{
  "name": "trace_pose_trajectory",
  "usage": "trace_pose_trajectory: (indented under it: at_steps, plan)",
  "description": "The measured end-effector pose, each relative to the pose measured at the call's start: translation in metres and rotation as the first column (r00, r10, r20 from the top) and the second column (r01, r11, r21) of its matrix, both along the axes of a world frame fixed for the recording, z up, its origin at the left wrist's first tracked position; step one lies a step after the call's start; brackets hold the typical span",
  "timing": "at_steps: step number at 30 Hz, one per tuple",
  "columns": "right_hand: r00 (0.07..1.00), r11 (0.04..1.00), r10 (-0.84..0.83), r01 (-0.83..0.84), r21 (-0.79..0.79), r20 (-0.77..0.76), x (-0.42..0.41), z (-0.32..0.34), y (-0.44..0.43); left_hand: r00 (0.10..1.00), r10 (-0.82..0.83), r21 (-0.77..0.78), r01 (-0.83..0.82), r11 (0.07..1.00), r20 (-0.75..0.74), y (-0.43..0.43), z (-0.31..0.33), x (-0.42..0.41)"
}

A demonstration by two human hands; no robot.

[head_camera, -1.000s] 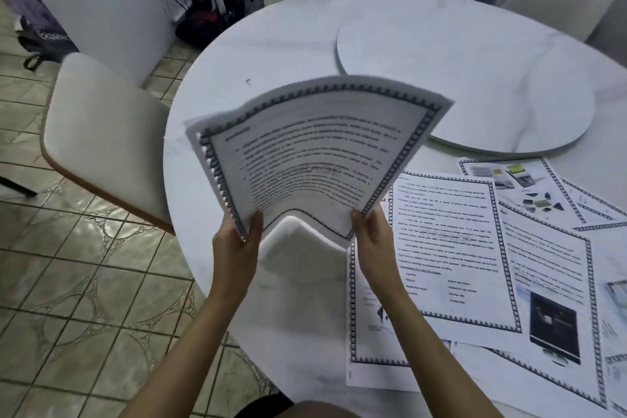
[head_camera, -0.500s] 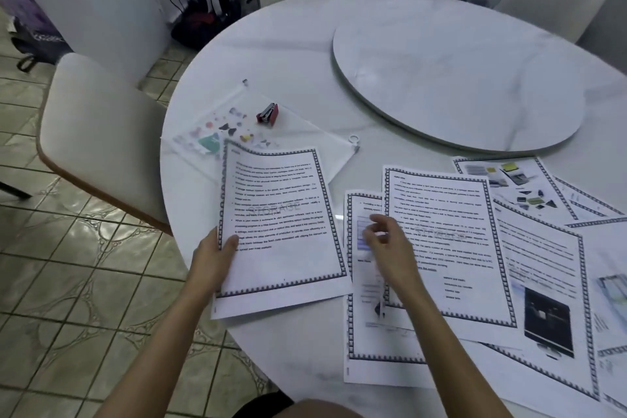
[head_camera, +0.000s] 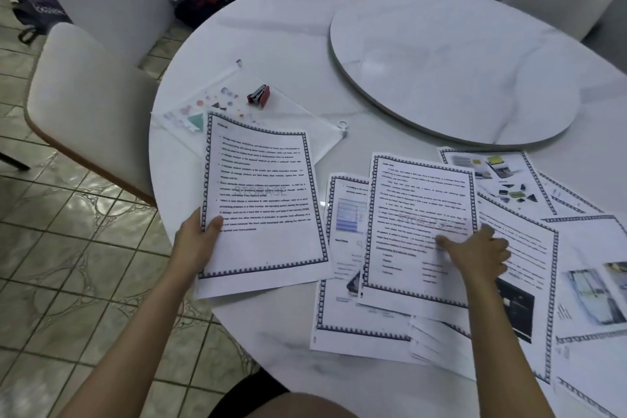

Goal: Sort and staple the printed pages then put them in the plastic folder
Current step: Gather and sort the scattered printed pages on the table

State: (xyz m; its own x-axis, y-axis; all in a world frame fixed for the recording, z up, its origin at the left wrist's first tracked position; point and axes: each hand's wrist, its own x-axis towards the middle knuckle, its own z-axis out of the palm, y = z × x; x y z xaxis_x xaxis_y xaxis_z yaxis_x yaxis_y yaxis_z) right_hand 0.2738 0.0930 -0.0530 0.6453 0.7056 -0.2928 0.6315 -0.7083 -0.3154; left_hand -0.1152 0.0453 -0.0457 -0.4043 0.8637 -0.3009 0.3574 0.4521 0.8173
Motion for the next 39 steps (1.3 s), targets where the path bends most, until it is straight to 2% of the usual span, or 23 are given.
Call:
trace_pose_trajectory:
  at_steps: [4, 7, 10, 16, 20, 22, 26, 29, 35, 39]
  plan:
    - [0.985, 0.983, -0.065, 0.091, 0.162, -0.159, 0.010, 0.001, -0.001, 0.999, 0.003, 0.044, -0.005, 0.999, 0.037, -0.013, 0.005, 0.011]
    - [0.961, 0.956, 0.054, 0.028, 0.291, -0.271, 0.018, 0.004, -0.006, 0.993, 0.017, 0.081, -0.026, 0.996, 0.113, -0.022, 0.009, 0.017]
    - [0.918, 0.911, 0.126, 0.044, 0.410, -0.377, 0.025, 0.004, -0.012, 0.976, 0.028, 0.122, -0.055, 0.991, 0.218, -0.028, 0.016, 0.024]
    - [0.870, 0.816, 0.223, 0.080, 0.572, -0.440, 0.030, 0.007, -0.019, 0.930, 0.045, 0.199, -0.126, 0.972, 0.365, -0.036, 0.037, 0.034]
    - [0.841, 0.775, 0.219, 0.157, 0.612, -0.494, 0.024, 0.010, -0.022, 0.904, 0.001, 0.227, -0.108, 0.968, 0.428, -0.043, 0.053, 0.036]
    - [0.817, 0.774, 0.261, 0.142, 0.617, -0.515, 0.017, 0.013, -0.025, 0.893, -0.018, 0.235, -0.098, 0.967, 0.449, -0.046, 0.058, 0.036]
    - [0.685, 0.824, 0.361, 0.084, 0.561, -0.633, -0.008, 0.022, -0.031, 0.885, -0.052, 0.241, -0.068, 0.968, 0.462, -0.046, 0.064, 0.038]
    - [0.598, 0.858, 0.374, 0.067, 0.509, -0.709, -0.033, 0.032, -0.029, 0.885, -0.104, 0.247, -0.012, 0.969, 0.454, -0.040, 0.065, 0.037]
    - [0.434, 0.866, 0.452, -0.005, 0.500, -0.779, -0.096, 0.044, -0.028, 0.894, -0.184, 0.180, 0.119, 0.976, 0.409, -0.024, 0.057, 0.025]
    - [0.394, 0.892, 0.418, -0.005, 0.453, -0.819, -0.129, 0.040, -0.024, 0.902, -0.209, 0.134, 0.170, 0.976, 0.379, -0.010, 0.049, 0.010]
